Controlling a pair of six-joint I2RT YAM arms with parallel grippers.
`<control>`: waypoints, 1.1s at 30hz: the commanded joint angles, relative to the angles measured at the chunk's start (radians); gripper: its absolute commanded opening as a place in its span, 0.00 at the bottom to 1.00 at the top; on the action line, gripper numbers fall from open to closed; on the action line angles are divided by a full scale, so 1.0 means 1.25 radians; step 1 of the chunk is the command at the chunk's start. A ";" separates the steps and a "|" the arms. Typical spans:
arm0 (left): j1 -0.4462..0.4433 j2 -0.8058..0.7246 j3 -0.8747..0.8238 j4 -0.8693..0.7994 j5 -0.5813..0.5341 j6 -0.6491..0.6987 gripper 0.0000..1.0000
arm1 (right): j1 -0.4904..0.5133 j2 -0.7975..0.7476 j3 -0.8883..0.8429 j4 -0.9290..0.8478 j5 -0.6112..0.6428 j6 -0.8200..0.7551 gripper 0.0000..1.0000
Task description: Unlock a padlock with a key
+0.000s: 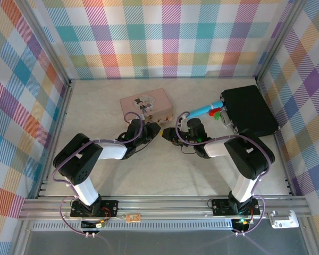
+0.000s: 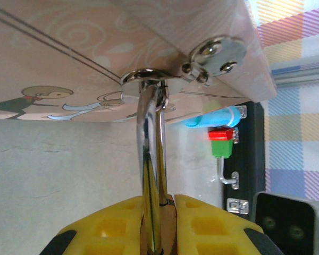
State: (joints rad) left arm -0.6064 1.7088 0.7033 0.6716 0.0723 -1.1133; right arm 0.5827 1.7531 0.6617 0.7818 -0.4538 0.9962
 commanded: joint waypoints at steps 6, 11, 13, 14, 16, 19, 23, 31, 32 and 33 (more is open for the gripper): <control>0.009 -0.039 -0.017 0.125 0.017 -0.038 0.00 | 0.003 0.035 -0.016 0.150 0.040 0.072 0.32; 0.009 -0.039 -0.023 0.138 0.018 -0.046 0.00 | 0.003 0.071 0.010 0.185 0.027 0.101 0.26; 0.009 -0.037 -0.024 0.145 0.019 -0.050 0.00 | 0.003 0.084 0.015 0.204 0.022 0.112 0.25; 0.009 -0.036 -0.024 0.150 0.021 -0.052 0.00 | 0.003 0.089 0.015 0.212 0.023 0.120 0.25; 0.009 -0.034 -0.023 0.154 0.022 -0.055 0.00 | 0.003 0.097 0.013 0.237 0.024 0.132 0.24; 0.009 -0.031 -0.026 0.160 0.023 -0.058 0.00 | 0.004 0.104 0.017 0.257 0.017 0.147 0.22; 0.009 -0.025 -0.030 0.169 0.022 -0.060 0.00 | 0.011 0.111 0.022 0.268 0.014 0.166 0.23; 0.009 -0.014 -0.036 0.192 0.020 -0.069 0.00 | 0.024 0.131 0.023 0.320 0.029 0.212 0.19; 0.009 -0.015 -0.037 0.194 0.020 -0.069 0.00 | 0.023 0.133 0.023 0.322 0.035 0.217 0.16; 0.009 -0.015 -0.039 0.195 0.020 -0.069 0.00 | 0.023 0.134 0.021 0.326 0.042 0.223 0.13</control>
State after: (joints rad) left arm -0.5995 1.7061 0.6567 0.7982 0.0853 -1.1908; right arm 0.6022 1.9015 0.6674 1.1236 -0.4152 1.2469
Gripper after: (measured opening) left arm 0.150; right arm 0.149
